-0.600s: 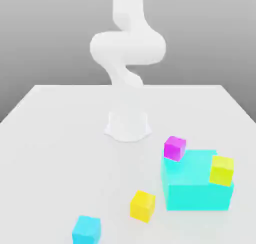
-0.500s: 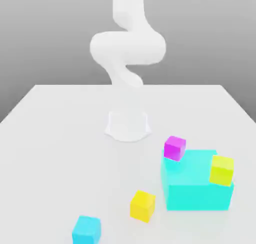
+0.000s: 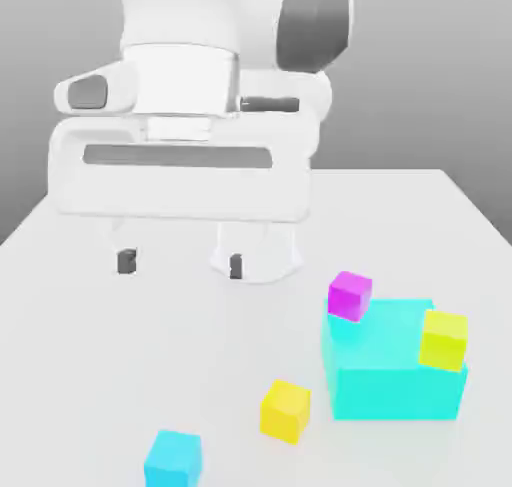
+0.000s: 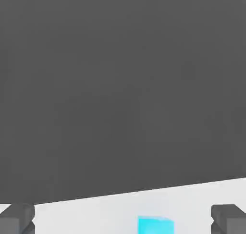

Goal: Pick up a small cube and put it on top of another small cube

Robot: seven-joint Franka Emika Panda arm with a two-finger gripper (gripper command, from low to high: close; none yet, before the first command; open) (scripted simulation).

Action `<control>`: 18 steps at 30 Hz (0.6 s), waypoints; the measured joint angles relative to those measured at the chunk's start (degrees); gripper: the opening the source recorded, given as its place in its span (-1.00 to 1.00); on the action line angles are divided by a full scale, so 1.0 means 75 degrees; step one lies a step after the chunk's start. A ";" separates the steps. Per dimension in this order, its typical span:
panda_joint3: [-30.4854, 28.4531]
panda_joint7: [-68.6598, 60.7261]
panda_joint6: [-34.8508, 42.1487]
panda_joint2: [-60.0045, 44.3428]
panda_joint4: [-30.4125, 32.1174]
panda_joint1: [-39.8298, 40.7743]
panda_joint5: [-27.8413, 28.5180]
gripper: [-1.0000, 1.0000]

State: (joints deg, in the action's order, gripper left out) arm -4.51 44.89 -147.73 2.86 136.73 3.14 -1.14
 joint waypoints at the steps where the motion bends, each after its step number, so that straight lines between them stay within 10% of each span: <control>1: -0.0020 -0.0022 -0.0103 -0.0278 0.0032 0.0042 -0.0029 0.00; 13: 0.0106 -0.0355 -0.1810 -0.3606 0.0060 0.0449 -0.0477 0.00; 14: 0.0138 -0.0376 -0.1953 -0.3788 0.0025 0.0476 -0.0504 -1.00; 18: 0.0140 -0.0369 -0.1952 -0.3787 0.0025 0.0477 -0.0497 -1.00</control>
State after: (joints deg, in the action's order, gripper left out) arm -3.46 42.13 -162.38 -25.54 136.91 6.72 -4.87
